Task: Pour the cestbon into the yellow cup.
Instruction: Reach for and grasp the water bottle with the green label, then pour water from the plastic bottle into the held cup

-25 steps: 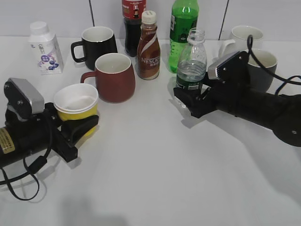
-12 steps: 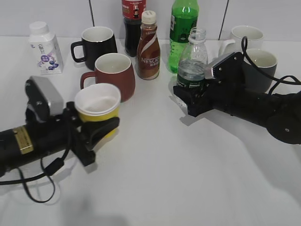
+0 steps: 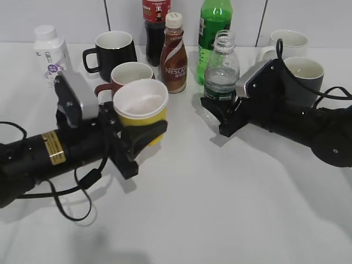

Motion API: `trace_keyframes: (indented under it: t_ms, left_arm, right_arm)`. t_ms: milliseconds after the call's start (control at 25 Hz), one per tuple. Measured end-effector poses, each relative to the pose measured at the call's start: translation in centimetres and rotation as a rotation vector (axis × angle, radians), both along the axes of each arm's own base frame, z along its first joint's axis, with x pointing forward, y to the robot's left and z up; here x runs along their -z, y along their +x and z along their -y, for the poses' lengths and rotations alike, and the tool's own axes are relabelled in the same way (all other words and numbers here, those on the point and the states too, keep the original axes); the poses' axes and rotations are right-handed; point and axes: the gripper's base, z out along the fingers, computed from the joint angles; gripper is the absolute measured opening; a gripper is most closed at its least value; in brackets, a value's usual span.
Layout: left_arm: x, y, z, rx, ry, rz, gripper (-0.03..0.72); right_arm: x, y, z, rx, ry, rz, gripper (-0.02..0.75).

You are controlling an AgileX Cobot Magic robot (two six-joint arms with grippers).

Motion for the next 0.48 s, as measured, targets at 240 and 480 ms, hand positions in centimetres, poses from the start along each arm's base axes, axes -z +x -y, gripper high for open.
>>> trace_keyframes:
  t_ms: [240, 480]
  left_arm:
    - [-0.3, 1.1, 0.6, -0.034, 0.015, -0.007, 0.334]
    - [0.3, 1.6, 0.6, -0.064, 0.069, -0.074, 0.334]
  right_arm:
    - [-2.1, 1.3, -0.6, -0.042, -0.039, 0.131, 0.484]
    - [-4.1, 1.7, -1.0, -0.102, -0.198, 0.292, 0.484]
